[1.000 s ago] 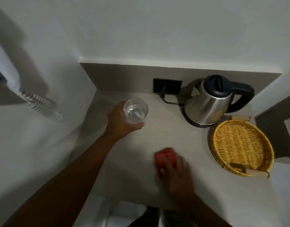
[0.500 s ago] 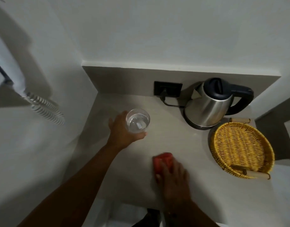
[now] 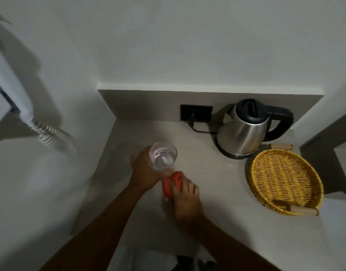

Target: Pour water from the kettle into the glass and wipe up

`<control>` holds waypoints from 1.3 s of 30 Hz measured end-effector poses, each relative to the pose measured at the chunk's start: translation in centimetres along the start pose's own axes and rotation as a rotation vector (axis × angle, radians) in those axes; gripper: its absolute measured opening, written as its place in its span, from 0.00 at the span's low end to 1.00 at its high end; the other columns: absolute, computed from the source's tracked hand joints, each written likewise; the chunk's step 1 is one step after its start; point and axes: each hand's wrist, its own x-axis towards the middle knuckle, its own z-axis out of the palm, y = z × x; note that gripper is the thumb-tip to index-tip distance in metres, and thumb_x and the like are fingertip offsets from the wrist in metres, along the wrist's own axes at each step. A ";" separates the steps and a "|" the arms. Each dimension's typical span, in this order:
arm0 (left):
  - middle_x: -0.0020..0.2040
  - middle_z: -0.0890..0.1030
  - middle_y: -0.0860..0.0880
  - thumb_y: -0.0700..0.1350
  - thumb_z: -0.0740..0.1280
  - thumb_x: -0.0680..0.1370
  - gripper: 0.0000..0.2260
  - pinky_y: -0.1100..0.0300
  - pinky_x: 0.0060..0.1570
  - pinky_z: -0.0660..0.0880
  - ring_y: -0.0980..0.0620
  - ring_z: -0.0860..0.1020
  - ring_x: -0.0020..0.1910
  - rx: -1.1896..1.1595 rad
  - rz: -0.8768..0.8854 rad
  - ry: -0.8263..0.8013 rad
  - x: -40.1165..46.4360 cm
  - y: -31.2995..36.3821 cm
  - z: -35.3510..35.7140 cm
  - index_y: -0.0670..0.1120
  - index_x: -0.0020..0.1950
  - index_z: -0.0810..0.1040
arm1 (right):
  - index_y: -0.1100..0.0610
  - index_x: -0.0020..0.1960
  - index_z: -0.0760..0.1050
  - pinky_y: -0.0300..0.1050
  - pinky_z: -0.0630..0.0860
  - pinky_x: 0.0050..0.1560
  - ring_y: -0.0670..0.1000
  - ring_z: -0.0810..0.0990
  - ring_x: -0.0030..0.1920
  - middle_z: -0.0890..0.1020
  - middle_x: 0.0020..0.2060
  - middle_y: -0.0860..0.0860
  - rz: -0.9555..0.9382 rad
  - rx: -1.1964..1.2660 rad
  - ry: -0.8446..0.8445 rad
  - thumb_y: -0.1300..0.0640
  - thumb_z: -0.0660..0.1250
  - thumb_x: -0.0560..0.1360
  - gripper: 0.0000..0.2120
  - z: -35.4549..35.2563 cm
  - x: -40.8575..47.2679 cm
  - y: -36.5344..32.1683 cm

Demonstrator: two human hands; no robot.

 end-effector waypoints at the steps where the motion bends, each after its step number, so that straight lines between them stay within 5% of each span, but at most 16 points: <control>1: 0.58 0.82 0.58 0.59 0.85 0.59 0.34 0.36 0.74 0.59 0.52 0.80 0.62 -0.011 -0.005 -0.008 0.3 0.2 0.6 0.55 0.62 0.78 | 0.49 0.75 0.59 0.61 0.62 0.67 0.65 0.67 0.67 0.66 0.71 0.63 -0.030 0.008 -0.039 0.35 0.47 0.79 0.30 0.4 -2.0 0.6; 7: 0.59 0.84 0.54 0.57 0.85 0.58 0.35 0.37 0.74 0.61 0.51 0.79 0.63 -0.054 -0.046 -0.099 0.4 1.0 5.3 0.54 0.63 0.79 | 0.46 0.76 0.55 0.60 0.61 0.69 0.61 0.64 0.70 0.63 0.74 0.59 0.313 -0.021 0.030 0.33 0.44 0.78 0.31 -1.9 -7.1 7.6; 14: 0.58 0.85 0.54 0.58 0.85 0.54 0.38 0.41 0.65 0.76 0.52 0.82 0.59 -0.166 0.060 -0.139 -1.0 1.7 8.9 0.55 0.63 0.79 | 0.51 0.73 0.63 0.58 0.70 0.60 0.61 0.69 0.62 0.69 0.67 0.61 0.396 0.023 0.217 0.42 0.60 0.77 0.27 -4.6 -3.7 9.5; 21: 0.61 0.82 0.59 0.61 0.83 0.54 0.39 0.42 0.73 0.61 0.55 0.78 0.64 -0.085 0.067 -0.167 -1.0 2.1 10.9 0.59 0.64 0.76 | 0.52 0.71 0.65 0.58 0.72 0.61 0.61 0.68 0.63 0.69 0.65 0.61 0.396 0.145 0.322 0.47 0.64 0.76 0.25 -7.3 -2.3 10.0; 26: 0.61 0.82 0.58 0.62 0.83 0.54 0.39 0.37 0.75 0.58 0.53 0.79 0.64 -0.066 0.074 -0.184 -0.9 2.6 12.1 0.58 0.63 0.76 | 0.47 0.71 0.64 0.66 0.66 0.63 0.62 0.64 0.66 0.66 0.68 0.59 0.658 0.155 0.533 0.46 0.62 0.78 0.23 -10.7 -3.0 15.4; 32: 0.60 0.83 0.59 0.60 0.85 0.55 0.39 0.35 0.75 0.57 0.54 0.79 0.64 -0.058 0.054 -0.183 -2.0 3.4 12.8 0.58 0.63 0.77 | 0.50 0.70 0.64 0.68 0.58 0.67 0.65 0.62 0.68 0.65 0.70 0.61 0.818 0.168 0.322 0.48 0.61 0.79 0.21 -12.0 -2.1 20.9; 39: 0.64 0.82 0.56 0.58 0.86 0.53 0.44 0.37 0.73 0.65 0.51 0.78 0.67 -0.067 0.070 -0.201 -1.4 3.4 12.0 0.58 0.67 0.74 | 0.49 0.69 0.64 0.70 0.52 0.69 0.66 0.56 0.72 0.60 0.74 0.61 0.760 0.053 0.359 0.39 0.57 0.78 0.24 -12.3 -1.8 20.2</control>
